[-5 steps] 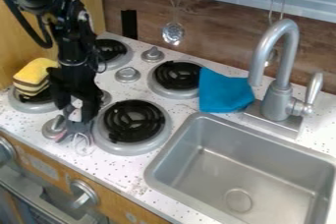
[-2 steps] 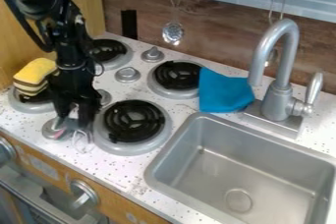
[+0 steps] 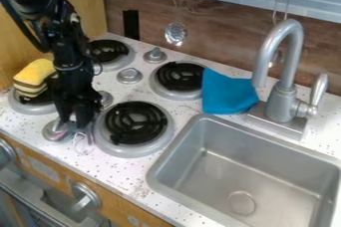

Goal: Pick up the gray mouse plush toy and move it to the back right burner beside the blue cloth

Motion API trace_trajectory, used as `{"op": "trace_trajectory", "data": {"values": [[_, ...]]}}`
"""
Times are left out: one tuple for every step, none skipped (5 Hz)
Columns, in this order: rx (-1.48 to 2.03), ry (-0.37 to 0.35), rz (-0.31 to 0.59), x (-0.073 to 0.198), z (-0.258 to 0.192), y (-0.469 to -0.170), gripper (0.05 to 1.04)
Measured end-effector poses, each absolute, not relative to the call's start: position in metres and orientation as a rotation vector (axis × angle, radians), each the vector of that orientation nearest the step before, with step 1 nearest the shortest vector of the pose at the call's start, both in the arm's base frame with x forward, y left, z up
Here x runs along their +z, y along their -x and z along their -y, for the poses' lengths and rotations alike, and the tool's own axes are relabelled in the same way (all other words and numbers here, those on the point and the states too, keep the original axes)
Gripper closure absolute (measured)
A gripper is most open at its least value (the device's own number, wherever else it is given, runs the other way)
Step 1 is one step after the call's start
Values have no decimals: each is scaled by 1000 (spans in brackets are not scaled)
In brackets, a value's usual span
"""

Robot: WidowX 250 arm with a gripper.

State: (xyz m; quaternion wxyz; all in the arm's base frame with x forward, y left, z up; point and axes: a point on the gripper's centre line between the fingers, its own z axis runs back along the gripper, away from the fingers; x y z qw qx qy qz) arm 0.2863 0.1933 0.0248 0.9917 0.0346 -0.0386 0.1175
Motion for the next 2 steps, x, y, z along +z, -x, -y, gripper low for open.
{"op": "trace_trajectory", "data": {"values": [[214,-79,100,28,-193,-286,589],[211,-110,161,62,-194,-287,588]]}}
